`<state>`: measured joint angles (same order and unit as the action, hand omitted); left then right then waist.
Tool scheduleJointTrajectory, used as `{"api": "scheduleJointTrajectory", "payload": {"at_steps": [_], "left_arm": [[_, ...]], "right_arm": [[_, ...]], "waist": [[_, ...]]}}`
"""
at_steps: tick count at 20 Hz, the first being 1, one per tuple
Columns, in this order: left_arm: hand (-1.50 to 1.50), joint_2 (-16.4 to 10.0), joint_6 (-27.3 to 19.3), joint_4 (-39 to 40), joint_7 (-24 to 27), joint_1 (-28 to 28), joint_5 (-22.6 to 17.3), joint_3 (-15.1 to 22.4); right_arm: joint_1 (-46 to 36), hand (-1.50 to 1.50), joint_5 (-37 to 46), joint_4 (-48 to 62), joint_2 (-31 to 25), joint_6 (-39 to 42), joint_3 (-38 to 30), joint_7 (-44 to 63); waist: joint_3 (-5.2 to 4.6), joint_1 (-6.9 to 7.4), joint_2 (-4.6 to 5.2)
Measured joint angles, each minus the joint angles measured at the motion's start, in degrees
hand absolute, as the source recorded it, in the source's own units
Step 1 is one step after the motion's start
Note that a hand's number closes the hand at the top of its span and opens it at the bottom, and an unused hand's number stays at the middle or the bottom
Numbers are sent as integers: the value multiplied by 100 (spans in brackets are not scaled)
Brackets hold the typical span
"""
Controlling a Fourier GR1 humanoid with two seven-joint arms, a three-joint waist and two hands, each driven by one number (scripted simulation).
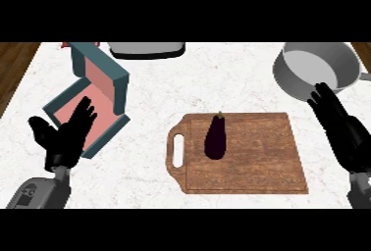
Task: Pick the eggplant from the cutting board and place it in the pot
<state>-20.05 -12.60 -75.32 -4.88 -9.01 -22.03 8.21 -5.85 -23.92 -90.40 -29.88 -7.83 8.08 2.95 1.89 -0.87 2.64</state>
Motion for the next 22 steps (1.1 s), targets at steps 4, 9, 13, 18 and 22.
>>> {"api": "scheduleJointTrajectory", "payload": {"at_steps": [4, 9, 13, 18, 22], "left_arm": [[0, -35, -25, -158, 207, -372, 175, -6], [0, -54, -43, -547, 529, -878, 279, -75], [0, -17, -49, -670, 660, -1031, 290, -130], [0, -73, -72, -777, 536, -1143, 259, -257], [0, -49, -74, -868, 614, -997, 305, -287]], "right_arm": [[-721, 150, -456, 414, -13, 840, -19, 23], [-1506, -150, 152, 818, -699, 1671, 117, -316], [-1778, -150, 920, 1655, -855, 2236, 349, -1554], [-2234, -150, 1755, 2595, -912, 2787, 617, -3106], [-2812, -150, 2531, 3154, -970, 3010, 988, -3478]], "waist": [[-103, 246, -119], [-170, 540, -154], [-161, 534, -133], [-167, 453, -162], [-177, 394, -191]]}}
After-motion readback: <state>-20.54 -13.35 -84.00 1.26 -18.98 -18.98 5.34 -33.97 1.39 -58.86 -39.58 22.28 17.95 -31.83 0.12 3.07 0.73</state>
